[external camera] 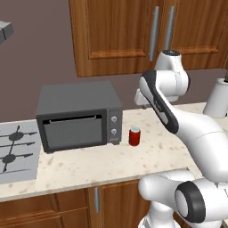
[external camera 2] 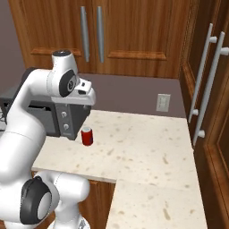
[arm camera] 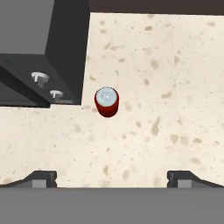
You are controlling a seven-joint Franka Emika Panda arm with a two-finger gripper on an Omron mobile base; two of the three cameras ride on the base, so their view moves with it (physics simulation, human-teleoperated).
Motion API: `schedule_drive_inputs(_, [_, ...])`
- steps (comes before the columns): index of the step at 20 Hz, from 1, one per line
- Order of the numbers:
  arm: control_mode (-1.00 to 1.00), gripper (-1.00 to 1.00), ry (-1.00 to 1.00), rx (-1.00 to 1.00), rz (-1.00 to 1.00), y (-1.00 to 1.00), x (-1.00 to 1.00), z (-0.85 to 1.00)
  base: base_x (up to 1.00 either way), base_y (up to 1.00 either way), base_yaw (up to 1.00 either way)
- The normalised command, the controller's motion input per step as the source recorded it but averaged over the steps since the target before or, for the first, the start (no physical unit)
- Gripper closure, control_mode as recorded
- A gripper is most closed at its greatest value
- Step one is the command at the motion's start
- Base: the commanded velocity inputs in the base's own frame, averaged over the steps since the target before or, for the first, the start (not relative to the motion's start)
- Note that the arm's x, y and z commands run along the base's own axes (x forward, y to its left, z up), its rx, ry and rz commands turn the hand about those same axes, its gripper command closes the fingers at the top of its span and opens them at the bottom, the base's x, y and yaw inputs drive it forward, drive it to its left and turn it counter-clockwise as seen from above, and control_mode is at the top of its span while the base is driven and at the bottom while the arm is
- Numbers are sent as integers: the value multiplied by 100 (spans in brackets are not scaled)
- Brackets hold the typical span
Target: Four empty soda cans are scattered around the kitchen. Gather all the cans and cluster them next to the stove for recycling.
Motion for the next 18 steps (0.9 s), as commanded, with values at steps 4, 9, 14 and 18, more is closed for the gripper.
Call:
schedule_drive_inputs(4, [-100,-100,0,0,4,-5,0,-16,0,0,0])
schedule_drive_inputs(9, [-100,-100,0,0,15,-27,0,-46,0,0,0])
schedule_drive_inputs(14, [-100,-100,0,0,24,-13,2,-47,0,0,0])
schedule_drive_inputs(18, [-100,-100,0,0,21,0,4,-44,0,0,0])
